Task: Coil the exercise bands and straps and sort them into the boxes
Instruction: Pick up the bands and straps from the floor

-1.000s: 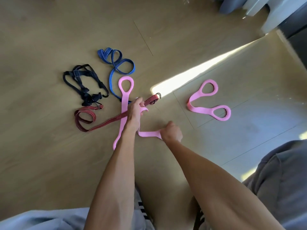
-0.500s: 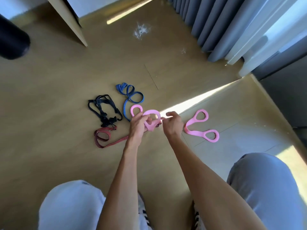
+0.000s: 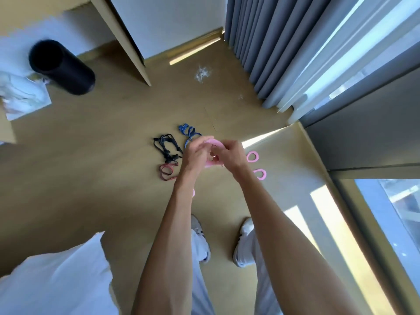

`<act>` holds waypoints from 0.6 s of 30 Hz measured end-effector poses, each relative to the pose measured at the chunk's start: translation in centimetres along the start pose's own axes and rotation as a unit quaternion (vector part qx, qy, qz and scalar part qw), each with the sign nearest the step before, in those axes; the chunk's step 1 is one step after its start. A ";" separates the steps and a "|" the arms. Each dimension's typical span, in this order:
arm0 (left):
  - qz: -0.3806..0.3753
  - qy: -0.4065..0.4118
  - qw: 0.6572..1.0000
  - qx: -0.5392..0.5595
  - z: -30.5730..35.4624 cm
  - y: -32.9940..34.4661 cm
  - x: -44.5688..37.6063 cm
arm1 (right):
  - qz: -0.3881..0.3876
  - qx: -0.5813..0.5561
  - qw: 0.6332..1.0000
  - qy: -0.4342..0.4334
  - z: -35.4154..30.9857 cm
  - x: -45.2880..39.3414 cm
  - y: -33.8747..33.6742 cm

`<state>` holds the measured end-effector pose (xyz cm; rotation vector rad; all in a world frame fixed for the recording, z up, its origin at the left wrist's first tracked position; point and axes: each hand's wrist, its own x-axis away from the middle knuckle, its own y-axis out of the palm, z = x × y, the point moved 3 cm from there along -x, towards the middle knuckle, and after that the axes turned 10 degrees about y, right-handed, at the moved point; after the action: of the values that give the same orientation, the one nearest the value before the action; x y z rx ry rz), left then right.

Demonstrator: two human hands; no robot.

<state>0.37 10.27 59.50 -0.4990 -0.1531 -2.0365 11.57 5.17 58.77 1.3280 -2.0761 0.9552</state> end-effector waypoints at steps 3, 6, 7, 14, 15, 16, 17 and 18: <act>-0.011 0.011 1.000 -0.004 9.2 -2.4 4.8 | -0.042 0.085 0.995 -0.040 -7.5 8.2 -3.0; -0.036 0.048 0.998 -0.016 17.5 -5.7 9.2 | -0.083 0.142 0.980 -0.108 -15.0 15.9 -5.3; -0.056 0.072 0.996 -0.020 20.0 -6.9 10.8 | -0.092 0.152 0.975 -0.132 -17.5 18.3 -5.7; -0.006 0.189 0.980 -0.066 30.6 -19.6 16.4 | -0.109 0.183 0.940 -0.267 -31.6 28.5 -0.5; 0.025 0.206 0.976 -0.062 31.5 -22.0 16.3 | -0.106 0.159 0.939 -0.287 -33.2 29.2 1.3; 0.051 0.222 0.972 -0.058 32.3 -24.4 16.1 | -0.101 0.126 0.940 -0.301 -34.6 29.7 3.1; 0.072 0.238 0.967 -0.052 33.1 -26.9 15.9 | -0.091 0.097 0.942 -0.307 -36.0 29.9 5.1; 0.087 0.248 0.964 -0.043 33.6 -29.4 15.5 | -0.077 0.075 0.945 -0.310 -37.3 29.9 7.2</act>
<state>-21.97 22.82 99.22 -0.0406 0.2743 -1.9362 -5.81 19.03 101.72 2.0441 -2.3181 0.6915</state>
